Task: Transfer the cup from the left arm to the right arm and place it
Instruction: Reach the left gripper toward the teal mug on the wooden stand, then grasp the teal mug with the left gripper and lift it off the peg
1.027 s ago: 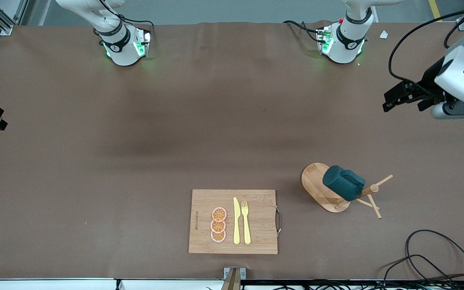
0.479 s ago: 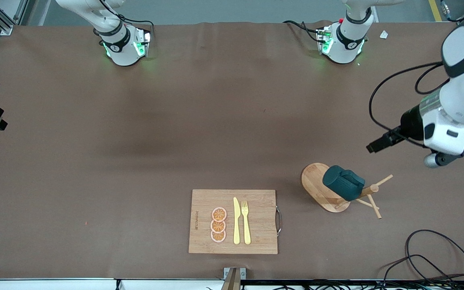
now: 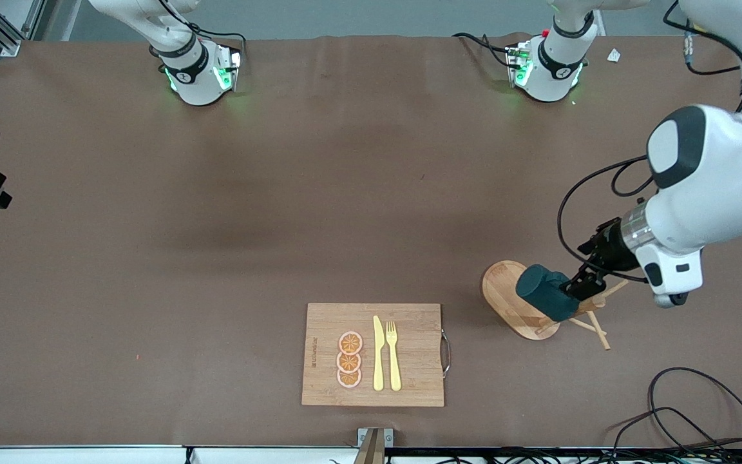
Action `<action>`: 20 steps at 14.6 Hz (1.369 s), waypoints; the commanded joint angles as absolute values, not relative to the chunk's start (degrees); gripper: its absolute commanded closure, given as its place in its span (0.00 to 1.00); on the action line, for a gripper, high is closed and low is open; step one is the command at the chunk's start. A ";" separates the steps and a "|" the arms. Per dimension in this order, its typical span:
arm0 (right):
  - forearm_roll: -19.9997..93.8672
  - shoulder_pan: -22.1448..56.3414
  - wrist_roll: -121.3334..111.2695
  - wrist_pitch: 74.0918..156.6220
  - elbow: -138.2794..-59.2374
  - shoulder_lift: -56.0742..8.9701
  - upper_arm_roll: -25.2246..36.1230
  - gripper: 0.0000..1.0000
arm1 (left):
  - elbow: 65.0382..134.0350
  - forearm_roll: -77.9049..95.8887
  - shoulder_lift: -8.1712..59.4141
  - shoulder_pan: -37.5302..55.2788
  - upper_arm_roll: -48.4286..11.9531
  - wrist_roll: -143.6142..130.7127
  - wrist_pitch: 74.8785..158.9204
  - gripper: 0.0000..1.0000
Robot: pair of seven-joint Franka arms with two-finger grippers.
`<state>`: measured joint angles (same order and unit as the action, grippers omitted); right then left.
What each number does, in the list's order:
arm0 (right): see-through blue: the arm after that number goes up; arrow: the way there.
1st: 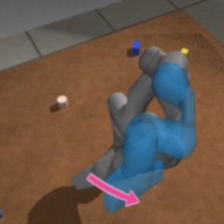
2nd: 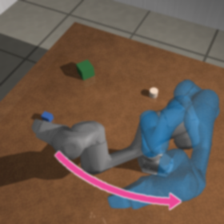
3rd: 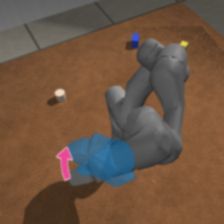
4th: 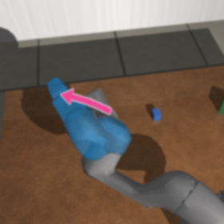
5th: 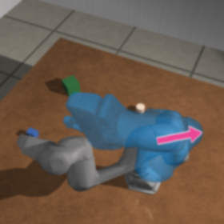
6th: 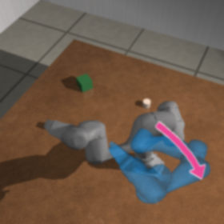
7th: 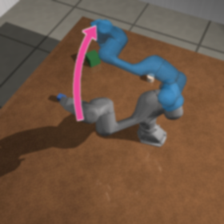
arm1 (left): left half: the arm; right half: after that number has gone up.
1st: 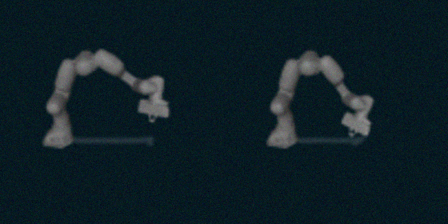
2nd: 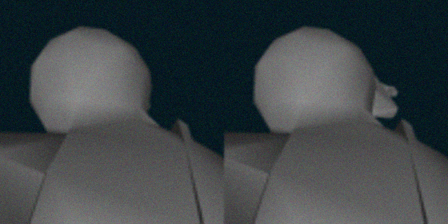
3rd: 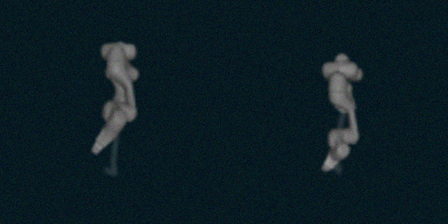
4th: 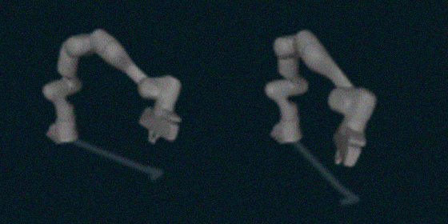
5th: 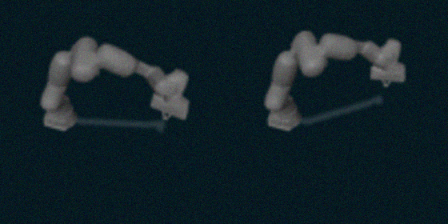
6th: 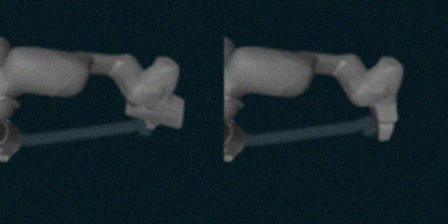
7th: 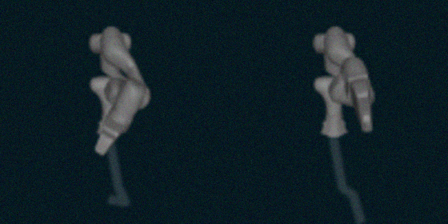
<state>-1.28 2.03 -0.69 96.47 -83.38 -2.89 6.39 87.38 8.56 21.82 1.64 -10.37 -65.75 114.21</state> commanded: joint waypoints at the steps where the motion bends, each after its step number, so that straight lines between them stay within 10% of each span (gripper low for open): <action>1: -0.79 1.41 -0.26 96.59 -82.88 -3.08 5.98 0.00 | 87.80 10.80 23.37 1.23 -10.46 -67.59 116.80 0.00; 20: -0.70 1.58 -0.26 96.59 -82.88 -3.08 5.98 0.00 | 87.36 21.53 29.70 0.09 -10.63 -62.31 120.41 0.02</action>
